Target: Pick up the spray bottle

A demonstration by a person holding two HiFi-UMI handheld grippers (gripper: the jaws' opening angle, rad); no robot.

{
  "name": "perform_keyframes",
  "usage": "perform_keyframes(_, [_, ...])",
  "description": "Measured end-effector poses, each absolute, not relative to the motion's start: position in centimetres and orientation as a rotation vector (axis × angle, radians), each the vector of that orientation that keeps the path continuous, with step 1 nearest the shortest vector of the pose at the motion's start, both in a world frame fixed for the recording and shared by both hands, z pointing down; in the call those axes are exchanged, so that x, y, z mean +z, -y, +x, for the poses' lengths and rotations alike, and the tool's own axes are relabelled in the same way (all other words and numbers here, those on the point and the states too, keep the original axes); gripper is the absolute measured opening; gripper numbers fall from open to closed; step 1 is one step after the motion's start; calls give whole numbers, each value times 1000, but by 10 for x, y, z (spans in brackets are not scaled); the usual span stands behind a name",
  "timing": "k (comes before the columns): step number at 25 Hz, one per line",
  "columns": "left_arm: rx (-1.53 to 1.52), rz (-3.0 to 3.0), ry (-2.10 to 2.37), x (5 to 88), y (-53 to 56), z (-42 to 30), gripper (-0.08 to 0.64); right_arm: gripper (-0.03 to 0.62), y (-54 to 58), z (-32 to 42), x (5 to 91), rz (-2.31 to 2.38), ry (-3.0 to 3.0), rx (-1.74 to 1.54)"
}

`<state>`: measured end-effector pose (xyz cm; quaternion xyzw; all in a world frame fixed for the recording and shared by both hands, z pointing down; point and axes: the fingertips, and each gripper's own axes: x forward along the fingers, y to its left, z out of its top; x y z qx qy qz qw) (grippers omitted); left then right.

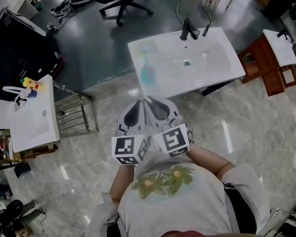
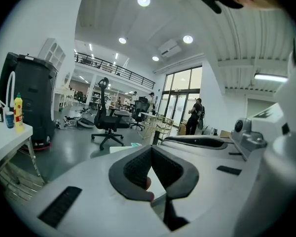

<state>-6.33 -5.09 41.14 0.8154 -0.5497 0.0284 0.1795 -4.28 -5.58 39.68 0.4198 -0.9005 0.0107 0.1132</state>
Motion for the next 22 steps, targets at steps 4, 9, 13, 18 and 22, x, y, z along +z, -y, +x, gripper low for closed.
perform_keyframes(4, [121, 2332, 1534, 408, 65, -61, 6, 26, 76, -41, 396, 1247, 2632, 63])
perform_keyframes(9, [139, 2328, 1544, 411, 82, -67, 6, 26, 96, -48, 399, 1213, 2633, 63])
perform_keyframes(13, [146, 2327, 1569, 411, 98, -70, 6, 26, 112, -51, 400, 1213, 2627, 56])
perform_keyframes(18, [153, 2306, 1582, 418, 109, -70, 6, 26, 125, -51, 405, 1199, 2625, 51])
perform_keyframes(22, [175, 2310, 1585, 421, 115, -69, 6, 27, 132, -50, 408, 1202, 2626, 61])
